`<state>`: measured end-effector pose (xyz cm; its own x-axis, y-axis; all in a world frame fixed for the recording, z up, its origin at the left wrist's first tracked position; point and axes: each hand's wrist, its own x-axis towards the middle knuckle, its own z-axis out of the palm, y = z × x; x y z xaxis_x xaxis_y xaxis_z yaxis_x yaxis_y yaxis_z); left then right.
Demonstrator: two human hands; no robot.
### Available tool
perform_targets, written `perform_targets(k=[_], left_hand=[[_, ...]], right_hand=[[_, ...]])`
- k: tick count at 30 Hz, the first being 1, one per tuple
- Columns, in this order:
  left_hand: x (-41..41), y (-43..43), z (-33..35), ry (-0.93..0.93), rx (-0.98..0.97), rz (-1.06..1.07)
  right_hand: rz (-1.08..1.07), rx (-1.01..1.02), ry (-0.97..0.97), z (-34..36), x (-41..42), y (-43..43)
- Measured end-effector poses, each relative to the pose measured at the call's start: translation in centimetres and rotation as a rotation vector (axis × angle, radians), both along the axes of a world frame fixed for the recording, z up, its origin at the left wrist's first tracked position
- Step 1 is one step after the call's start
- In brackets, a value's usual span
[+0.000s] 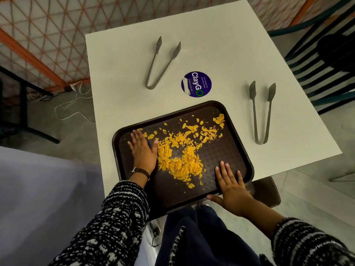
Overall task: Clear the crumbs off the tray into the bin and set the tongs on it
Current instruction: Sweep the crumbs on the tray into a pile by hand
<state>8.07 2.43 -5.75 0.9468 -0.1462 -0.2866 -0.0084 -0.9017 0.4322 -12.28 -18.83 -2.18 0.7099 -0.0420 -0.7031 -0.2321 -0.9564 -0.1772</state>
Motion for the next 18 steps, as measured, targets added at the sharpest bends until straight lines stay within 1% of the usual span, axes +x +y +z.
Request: perform_targets(k=[5,7,8,10,12,14,15,18], left_hand=[[-3.3,-2.0,0.4,0.030,-0.108,-0.281],[-4.5,-1.9,0.6,0.028,-0.148,-0.324],[-4.8,-1.6,0.5,0.017,-0.164,-0.300],[-4.5,-0.5,0.4,-0.023,-0.161,-0.177],[-3.2,1.0,0.2,-0.066,-0.103,-0.008],[-1.6,2.5,0.0,-0.038,-0.034,0.108],[-1.0,3.1,-0.1,-0.015,-0.001,0.120],[-0.3,3.3,-0.5,-0.011,0.080,0.063]], right_hand=[[0.000,0.008,0.008,0.0,-0.1,-0.1],[-0.006,0.012,0.007,0.1,-0.1,-0.1],[-0.007,0.016,0.007,0.1,0.0,0.0],[-0.006,0.018,0.006,0.2,0.0,0.0],[-0.009,0.020,0.003,0.3,0.0,-0.1],[-0.010,0.019,0.001,0.3,0.0,0.0],[-0.012,0.019,0.000,0.3,0.0,0.0],[-0.019,0.018,-0.006,0.3,0.0,-0.1]])
